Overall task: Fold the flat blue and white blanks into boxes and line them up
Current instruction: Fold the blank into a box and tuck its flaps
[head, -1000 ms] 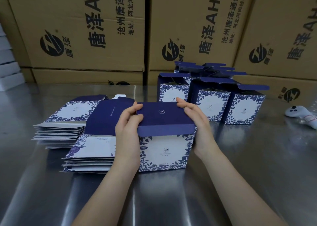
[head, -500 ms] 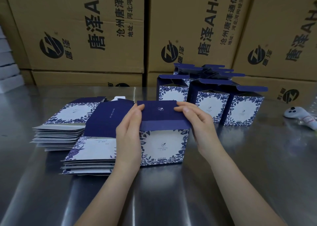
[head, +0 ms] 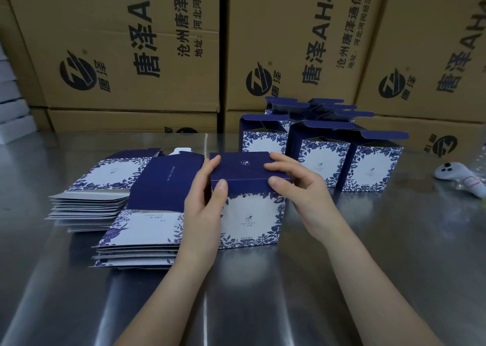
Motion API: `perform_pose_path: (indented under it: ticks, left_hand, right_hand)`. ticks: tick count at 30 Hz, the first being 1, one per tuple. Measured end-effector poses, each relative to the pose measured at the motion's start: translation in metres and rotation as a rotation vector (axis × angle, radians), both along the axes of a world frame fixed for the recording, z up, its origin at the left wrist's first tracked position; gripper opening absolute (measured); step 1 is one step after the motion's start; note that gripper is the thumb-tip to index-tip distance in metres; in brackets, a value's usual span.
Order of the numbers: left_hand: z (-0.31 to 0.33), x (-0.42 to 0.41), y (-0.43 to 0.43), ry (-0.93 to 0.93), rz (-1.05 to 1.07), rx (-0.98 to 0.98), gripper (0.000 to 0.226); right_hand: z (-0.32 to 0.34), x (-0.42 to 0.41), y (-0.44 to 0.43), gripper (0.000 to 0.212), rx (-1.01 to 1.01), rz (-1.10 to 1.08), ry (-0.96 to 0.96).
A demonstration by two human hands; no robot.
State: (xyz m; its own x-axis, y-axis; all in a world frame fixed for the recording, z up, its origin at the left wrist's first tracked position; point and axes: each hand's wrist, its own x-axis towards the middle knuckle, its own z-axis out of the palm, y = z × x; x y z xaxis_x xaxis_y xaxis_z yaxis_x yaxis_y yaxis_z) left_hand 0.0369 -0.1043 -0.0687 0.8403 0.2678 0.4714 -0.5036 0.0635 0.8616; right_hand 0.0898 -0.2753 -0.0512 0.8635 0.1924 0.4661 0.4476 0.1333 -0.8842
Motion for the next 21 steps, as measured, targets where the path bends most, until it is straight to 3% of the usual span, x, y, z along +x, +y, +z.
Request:
perform_pose_path:
  ticks: [4,11,21]
  left_hand:
    - [-0.0019,0.0006,0.0001,-0.018,0.006,0.025,0.037]
    - [-0.0039,-0.0022,-0.0064,-0.049,0.15,0.279,0.038]
    - [0.0013,-0.0063,-0.0078,0.015,0.172,0.19,0.039]
  right_hand:
    - [-0.0023,0.0021,-0.0008,0.021,0.016,0.021,0.02]
    - [-0.0044,0.0028,-0.0005,0.019,0.094,0.063,0.041]
    - [-0.0045,0.0021,0.003,0.013,0.115,0.044,0.054]
